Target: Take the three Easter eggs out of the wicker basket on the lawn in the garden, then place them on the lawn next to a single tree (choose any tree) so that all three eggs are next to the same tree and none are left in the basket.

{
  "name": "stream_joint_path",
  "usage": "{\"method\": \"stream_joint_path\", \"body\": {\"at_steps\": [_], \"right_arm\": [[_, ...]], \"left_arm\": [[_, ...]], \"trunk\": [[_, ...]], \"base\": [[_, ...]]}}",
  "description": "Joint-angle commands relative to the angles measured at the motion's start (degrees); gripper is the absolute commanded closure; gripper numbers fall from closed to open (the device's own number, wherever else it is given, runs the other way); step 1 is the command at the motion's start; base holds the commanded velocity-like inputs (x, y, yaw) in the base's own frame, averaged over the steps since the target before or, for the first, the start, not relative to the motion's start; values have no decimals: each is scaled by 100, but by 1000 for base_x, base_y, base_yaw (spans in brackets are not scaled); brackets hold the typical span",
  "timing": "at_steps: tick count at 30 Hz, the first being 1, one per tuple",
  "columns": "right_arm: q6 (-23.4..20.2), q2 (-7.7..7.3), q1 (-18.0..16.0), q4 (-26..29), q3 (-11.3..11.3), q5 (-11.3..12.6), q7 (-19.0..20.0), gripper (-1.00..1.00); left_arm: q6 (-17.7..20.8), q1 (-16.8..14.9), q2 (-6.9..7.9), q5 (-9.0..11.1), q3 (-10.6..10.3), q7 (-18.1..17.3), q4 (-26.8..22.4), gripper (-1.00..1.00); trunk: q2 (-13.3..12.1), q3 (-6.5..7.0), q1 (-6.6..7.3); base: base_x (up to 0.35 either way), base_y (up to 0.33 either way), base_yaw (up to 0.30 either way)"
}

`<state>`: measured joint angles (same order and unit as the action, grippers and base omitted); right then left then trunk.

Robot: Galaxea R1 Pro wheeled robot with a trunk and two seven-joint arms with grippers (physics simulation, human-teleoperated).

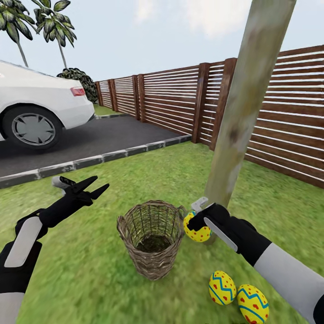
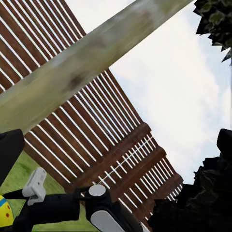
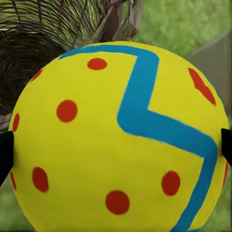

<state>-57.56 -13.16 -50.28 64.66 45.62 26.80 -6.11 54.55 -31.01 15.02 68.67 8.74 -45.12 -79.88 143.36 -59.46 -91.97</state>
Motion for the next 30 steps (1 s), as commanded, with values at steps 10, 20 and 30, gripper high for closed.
{"method": "stream_joint_path", "body": {"at_steps": [10, 20, 30], "right_arm": [[-1, -8, 125, -280, 21, 54, -74, 100], [11, 4, 185, -288, 25, 53, -74, 100], [67, 1, 185, -745, -8, 21, -91, 100]], "left_arm": [[20, -2, 1, -3, -2, -14, -1, -100], [20, -2, -2, -3, -4, -14, -1, -100], [20, -2, -6, -3, -77, -14, -1, -100]], "trunk": [[2, 47, 1], [2, 99, 1], [2, 118, 1]], "base": [[0, 0, -258], [0, 0, -259], [0, 0, -272]]}}
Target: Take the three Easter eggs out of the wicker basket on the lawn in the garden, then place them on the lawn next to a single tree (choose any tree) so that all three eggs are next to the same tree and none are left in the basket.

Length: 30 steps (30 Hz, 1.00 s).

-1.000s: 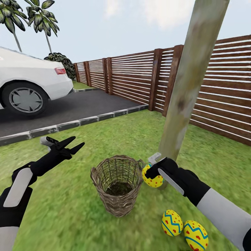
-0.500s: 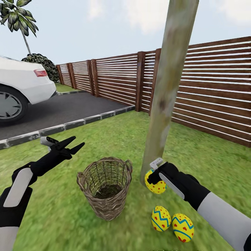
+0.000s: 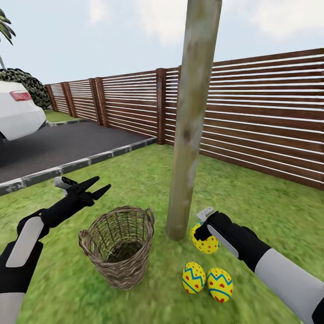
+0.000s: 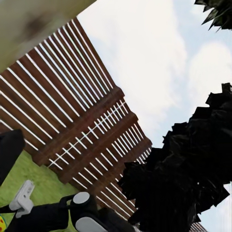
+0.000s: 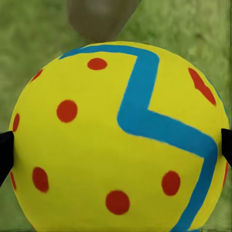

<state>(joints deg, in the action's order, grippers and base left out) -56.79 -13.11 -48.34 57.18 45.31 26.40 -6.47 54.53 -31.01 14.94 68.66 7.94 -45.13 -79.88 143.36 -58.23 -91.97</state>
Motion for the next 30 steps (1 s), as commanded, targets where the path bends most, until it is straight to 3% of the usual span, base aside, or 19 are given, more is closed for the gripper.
{"method": "stream_joint_path", "body": {"at_steps": [1, 10, 15, 23, 27, 30], "right_arm": [[-9, -4, -9, -16, 21, 59, -56, 100], [527, -35, -11, -234, -90, 24, -65, 100], [658, -34, -9, -545, -738, 19, -65, 100], [1056, -59, -14, -1043, -844, 23, -65, 100], [1234, -60, -12, -1314, -1211, 12, -69, 100], [1513, -79, -16, -1602, -1247, 7, -68, 100]], "left_arm": [[23, -2, 5, -2, 1, -14, -1, -100], [23, -2, 9, -2, -3, -14, -1, -100], [23, -2, 9, -2, -3, -14, -1, -100], [23, -2, 9, -2, -3, -14, -1, -100], [23, -2, 9, -2, -3, -14, -1, -100], [23, -2, 9, -2, -6, -14, -1, -100]], "trunk": [[3, -6, 1], [3, -17, 1], [3, -43, 1], [3, -73, 1], [3, -73, 1], [3, -73, 1]], "base": [[0, 0, -280], [0, 0, -266], [0, 0, -171], [0, 0, -73], [0, 0, -1], [0, 0, 0]]}}
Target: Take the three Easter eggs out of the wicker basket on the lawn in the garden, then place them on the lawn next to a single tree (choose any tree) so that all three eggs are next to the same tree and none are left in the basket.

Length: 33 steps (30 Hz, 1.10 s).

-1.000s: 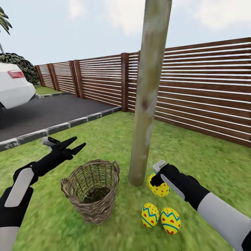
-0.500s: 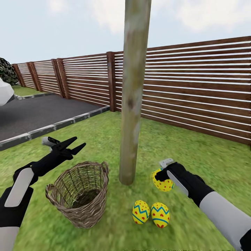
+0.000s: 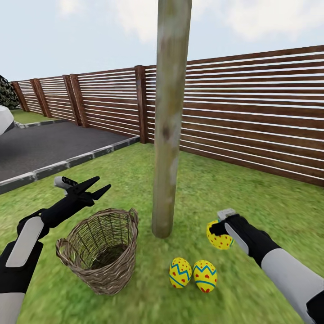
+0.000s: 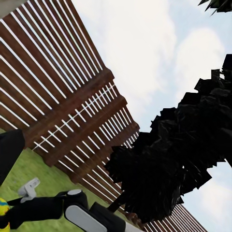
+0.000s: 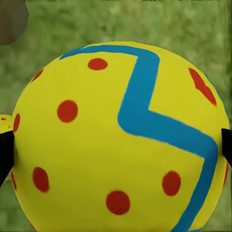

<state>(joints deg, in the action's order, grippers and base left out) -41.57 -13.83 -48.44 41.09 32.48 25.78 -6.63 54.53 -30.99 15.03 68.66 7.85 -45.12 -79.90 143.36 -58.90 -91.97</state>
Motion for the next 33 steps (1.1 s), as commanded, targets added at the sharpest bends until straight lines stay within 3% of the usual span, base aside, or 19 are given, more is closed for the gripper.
{"method": "stream_joint_path", "body": {"at_steps": [1, 4, 9, 14, 19, 23, 29, 33], "right_arm": [[92, -24, -6, -71, 30, 72, -47, 100], [208, -39, -4, -270, 1, 82, -55, 100], [785, -60, -6, -904, -345, 76, -54, 100], [1763, -40, 0, -1698, -372, 88, -51, 100], [2236, -7, 1, -2447, -381, 113, -49, 100], [2392, 2, 1, -2722, -383, 118, -49, 100], [2588, 8, 1, -2924, -377, 120, -49, 100], [2649, 11, 1, -2923, -353, 90, -49, 100]], "left_arm": [[23, -4, -3, -2, 4, -15, 1, -100], [23, -4, -2, -2, -1, -15, 1, -100], [23, -4, -1, -2, -3, -15, 1, -100], [23, -4, 0, -2, -3, -15, 1, -100], [23, -4, -7, -2, -3, -15, -21, -100], [17, -4, -8, -2, -8, -15, -71, -100], [14, -4, -9, -2, -197, -23, -100, -100], [14, -4, -5, -2, -221, -24, -104, -100]], "trunk": [[3, -6, 1], [3, -6, 1], [3, -6, 1], [3, -6, 1], [3, -6, 1], [3, -6, 1], [3, -6, 1], [8, -94, -9]], "base": [[0, 0, 0], [0, 0, 0], [0, 0, 0], [0, 0, 0], [0, 0, 0], [0, 0, 0], [0, 0, 0], [0, 0, 0]]}}
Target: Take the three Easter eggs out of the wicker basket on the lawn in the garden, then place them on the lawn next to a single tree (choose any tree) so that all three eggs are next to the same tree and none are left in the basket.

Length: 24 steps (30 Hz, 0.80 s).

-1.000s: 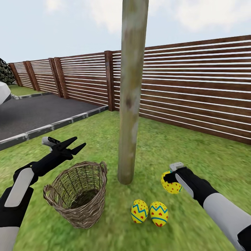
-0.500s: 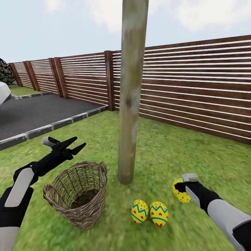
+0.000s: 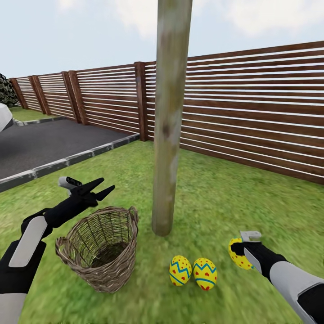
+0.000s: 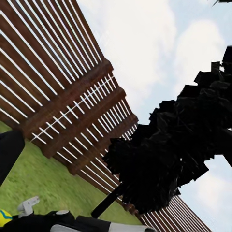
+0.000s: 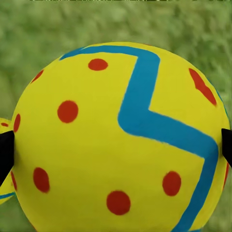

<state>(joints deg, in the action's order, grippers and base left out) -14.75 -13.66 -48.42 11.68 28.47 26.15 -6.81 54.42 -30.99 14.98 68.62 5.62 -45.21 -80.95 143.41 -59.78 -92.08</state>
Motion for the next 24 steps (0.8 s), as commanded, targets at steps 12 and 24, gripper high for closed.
{"method": "stream_joint_path", "body": {"at_steps": [12, 24], "right_arm": [[189, -11, -1, 36, 88, 7, -31, 100], [675, 45, -1, 23, 88, -372, -31, 100]], "left_arm": [[24, -4, -3, 2, -7, -7, -16, -100], [24, -4, -3, 2, -17, -7, -18, -100]], "trunk": [[19, -272, -29], [35, -538, -60]], "base": [[0, 0, 0], [0, 0, 0]]}}
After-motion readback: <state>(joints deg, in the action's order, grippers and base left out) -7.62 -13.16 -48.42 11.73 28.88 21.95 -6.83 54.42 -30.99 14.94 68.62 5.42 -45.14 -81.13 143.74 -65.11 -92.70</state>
